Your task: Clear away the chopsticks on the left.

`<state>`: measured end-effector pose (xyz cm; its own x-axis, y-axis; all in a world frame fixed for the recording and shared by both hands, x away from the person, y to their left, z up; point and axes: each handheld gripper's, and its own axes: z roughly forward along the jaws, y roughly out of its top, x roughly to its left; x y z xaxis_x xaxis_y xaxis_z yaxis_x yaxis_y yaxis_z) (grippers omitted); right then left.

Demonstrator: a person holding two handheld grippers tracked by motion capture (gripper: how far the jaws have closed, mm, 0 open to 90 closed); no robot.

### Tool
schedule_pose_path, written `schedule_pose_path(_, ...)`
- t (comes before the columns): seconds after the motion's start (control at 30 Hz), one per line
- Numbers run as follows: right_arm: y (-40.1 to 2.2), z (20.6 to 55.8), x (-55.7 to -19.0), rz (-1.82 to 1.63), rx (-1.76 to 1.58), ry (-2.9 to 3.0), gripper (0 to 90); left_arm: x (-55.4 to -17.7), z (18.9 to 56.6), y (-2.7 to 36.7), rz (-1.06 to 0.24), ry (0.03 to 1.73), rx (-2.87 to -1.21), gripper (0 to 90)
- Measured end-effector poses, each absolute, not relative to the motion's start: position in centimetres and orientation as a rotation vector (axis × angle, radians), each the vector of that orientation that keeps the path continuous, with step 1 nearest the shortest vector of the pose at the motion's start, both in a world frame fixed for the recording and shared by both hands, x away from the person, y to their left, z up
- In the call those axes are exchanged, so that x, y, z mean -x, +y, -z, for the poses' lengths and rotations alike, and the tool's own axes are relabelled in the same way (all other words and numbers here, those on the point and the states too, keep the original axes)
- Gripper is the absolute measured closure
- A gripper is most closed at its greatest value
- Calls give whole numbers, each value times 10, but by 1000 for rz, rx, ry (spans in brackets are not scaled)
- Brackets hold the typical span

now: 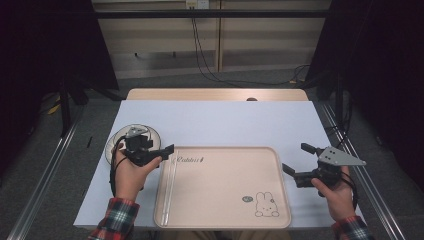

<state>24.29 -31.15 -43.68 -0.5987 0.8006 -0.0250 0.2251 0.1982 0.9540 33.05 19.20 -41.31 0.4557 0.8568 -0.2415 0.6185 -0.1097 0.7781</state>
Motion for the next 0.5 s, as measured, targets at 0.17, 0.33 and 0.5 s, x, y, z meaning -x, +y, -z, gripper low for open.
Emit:
schedule_pose_path(0.17,-309,438,-245,-1407,-950,1952,14,-328,413,198,-331,1255,-1831,158)
schedule_pose_path(0.33,-309,438,-245,-1406,-944,1958,14,-325,413,204,-328,1258,-1825,157)
schedule_pose_path(0.5,-310,438,-244,-1409,-947,1954,14,-323,410,207,-324,1254,-1836,156)
